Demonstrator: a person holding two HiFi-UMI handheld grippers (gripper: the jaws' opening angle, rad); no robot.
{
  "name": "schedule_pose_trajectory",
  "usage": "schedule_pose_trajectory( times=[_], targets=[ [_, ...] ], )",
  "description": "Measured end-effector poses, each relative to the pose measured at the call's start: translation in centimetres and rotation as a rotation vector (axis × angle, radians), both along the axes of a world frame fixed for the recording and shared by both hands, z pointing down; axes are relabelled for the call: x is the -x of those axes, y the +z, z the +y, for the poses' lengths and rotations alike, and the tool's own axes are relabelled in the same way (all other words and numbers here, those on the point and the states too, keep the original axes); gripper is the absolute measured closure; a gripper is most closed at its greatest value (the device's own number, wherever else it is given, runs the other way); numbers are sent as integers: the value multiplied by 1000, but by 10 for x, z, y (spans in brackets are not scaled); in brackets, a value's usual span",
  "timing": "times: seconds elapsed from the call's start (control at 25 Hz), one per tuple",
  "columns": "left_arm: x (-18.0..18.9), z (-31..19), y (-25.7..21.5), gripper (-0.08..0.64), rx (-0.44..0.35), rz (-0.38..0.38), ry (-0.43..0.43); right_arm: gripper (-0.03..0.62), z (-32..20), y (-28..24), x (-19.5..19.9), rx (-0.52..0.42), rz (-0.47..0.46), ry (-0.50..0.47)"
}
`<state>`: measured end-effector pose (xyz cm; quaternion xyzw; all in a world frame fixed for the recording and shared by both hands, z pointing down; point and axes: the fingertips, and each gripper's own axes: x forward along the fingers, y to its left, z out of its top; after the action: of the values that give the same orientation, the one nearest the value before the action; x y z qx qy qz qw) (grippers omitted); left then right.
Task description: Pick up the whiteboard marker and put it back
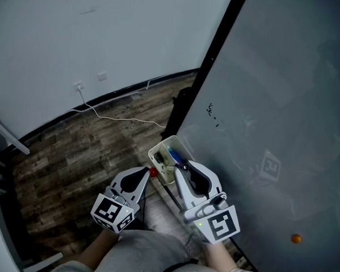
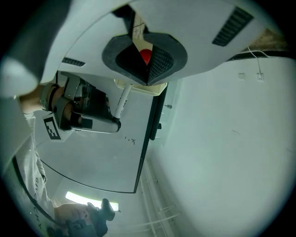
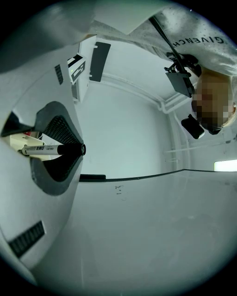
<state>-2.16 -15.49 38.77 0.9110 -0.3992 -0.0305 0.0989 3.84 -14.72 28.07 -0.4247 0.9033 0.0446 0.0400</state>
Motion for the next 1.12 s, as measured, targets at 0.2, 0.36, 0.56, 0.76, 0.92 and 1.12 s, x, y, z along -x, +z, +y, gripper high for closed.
schedule_pose_trajectory(
  times=[0.2, 0.36, 0.56, 0.76, 0.92, 1.12],
  targets=[
    [-1, -4, -1, 545, -10, 3, 1, 512, -1, -9, -2, 2, -34, -16],
    [-3, -6, -1, 545, -18, 1, 7, 512, -2, -5, -6, 18, -33, -20],
    [-5, -7, -6, 545, -28, 2, 12, 512, 0, -13, -3, -2, -44, -42],
    [-8, -6, -9, 545, -33, 2, 24, 512, -1, -16, -5, -14, -44, -23],
    [-9, -5, -7, 545, -35, 6, 35, 512, 2, -16, -4, -13, -39, -37],
    [-10, -5, -7, 545, -32, 6, 38, 512, 3, -16, -3, -9, -49, -45]
  ],
)
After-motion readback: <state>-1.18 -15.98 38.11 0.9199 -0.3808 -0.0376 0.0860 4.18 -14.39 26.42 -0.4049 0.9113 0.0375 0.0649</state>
